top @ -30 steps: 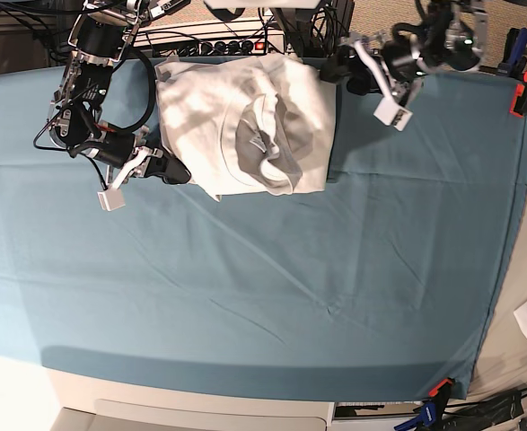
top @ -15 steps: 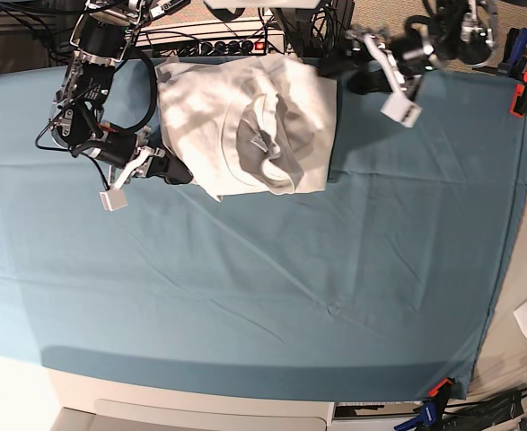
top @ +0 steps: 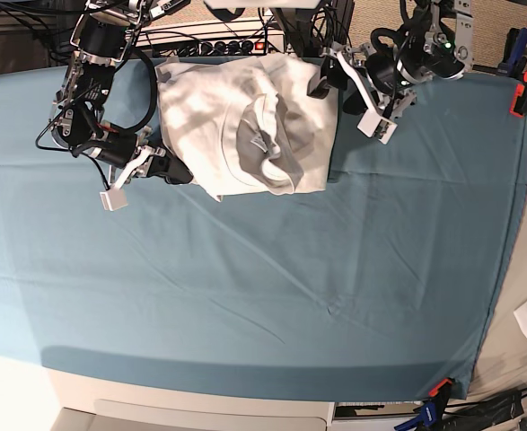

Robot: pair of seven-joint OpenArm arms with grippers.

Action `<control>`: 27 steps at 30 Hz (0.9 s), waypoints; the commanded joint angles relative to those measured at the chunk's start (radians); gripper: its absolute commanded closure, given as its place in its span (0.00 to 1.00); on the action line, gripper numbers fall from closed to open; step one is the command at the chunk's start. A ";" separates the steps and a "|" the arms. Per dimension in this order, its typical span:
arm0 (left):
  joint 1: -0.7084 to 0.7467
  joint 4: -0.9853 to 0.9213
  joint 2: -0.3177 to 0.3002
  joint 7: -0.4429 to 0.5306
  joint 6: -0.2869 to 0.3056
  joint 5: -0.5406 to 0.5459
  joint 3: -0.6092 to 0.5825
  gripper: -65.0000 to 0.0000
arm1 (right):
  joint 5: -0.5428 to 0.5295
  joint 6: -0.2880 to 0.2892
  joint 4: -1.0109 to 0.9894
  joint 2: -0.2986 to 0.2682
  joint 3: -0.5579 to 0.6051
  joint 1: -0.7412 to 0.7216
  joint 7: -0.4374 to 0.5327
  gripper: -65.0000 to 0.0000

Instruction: Fold the T-shirt properly

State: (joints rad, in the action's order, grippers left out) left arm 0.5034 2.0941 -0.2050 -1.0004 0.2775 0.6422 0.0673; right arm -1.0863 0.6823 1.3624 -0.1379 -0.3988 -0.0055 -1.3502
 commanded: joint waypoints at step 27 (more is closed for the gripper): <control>-0.044 -0.068 -0.003 0.031 -0.012 -0.004 0.003 1.00 | -0.021 0.007 0.020 0.003 0.000 0.012 -0.038 1.00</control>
State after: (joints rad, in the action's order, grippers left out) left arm 0.4633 2.0106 -0.2054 -0.9936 0.2615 0.6243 0.0677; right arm -1.0870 0.6903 1.3712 -0.1352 -0.3988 0.0059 -1.3727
